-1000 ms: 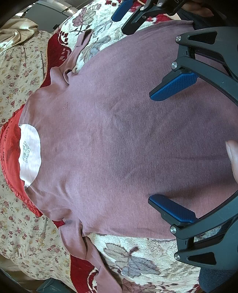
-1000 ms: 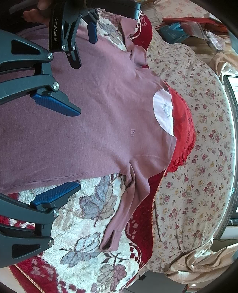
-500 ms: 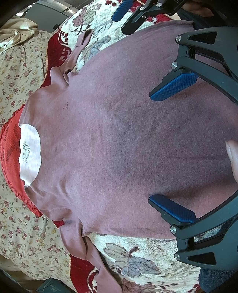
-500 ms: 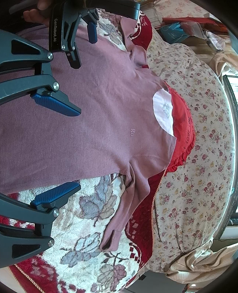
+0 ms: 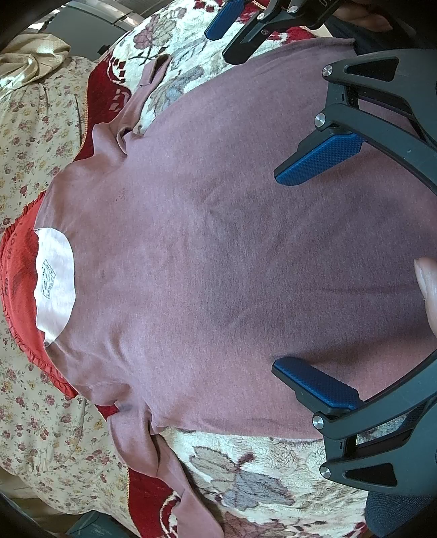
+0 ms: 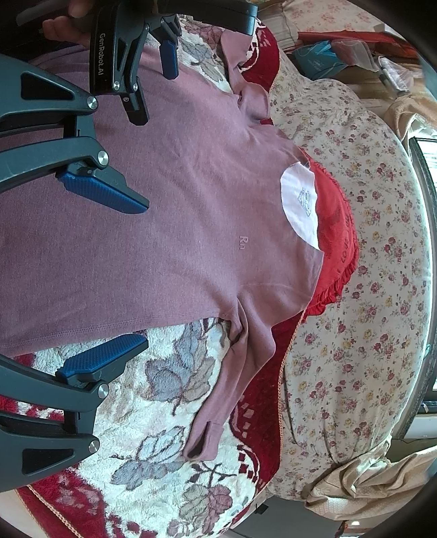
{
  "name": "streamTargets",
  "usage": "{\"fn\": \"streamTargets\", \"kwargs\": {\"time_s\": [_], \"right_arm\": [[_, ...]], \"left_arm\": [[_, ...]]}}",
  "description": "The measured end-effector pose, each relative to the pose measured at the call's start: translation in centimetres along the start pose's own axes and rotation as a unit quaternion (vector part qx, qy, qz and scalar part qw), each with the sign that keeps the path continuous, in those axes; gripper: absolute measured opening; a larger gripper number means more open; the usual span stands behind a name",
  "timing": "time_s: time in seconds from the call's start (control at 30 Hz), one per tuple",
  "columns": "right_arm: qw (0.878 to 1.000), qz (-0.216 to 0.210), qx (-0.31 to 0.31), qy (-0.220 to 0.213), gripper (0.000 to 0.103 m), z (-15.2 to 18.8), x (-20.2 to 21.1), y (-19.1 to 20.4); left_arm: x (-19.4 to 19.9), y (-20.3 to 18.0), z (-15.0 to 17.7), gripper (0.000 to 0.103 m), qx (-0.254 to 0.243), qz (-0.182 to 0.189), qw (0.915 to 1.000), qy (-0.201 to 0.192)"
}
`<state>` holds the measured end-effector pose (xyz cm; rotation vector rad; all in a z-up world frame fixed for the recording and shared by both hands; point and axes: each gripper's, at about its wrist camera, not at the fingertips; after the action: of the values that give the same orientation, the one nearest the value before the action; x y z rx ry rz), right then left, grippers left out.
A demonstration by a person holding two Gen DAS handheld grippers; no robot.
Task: Fold small clothes
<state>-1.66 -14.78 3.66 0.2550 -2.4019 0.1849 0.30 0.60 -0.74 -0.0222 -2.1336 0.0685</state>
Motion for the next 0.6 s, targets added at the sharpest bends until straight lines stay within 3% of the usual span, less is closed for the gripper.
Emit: {"fn": "streamTargets", "kwargs": {"time_s": [0.3,0.4,0.6], "right_arm": [[1.000,0.001,0.001,0.004,0.072,0.0,0.0,0.0],[1.000,0.000,-0.008,-0.013,0.072,-0.4,0.2,0.0],[0.999,-0.012,-0.008,-0.050,0.072,-2.5,1.6,1.5]], "left_arm": [[0.0,0.2,0.1,0.103,0.001,0.000,1.0000,-0.001],[0.3,0.6,0.0,0.103,0.006,-0.002,1.0000,-0.008],[3.8,3.3,-2.2,0.103,0.049,-0.012,0.9966,-0.065]]}}
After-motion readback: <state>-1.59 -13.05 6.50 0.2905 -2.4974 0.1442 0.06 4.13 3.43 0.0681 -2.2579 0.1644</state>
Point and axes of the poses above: each gripper's, at about its wrist camera, not at the fingertips, and x roughly against the way its jaws point, y to its left, z to its underside
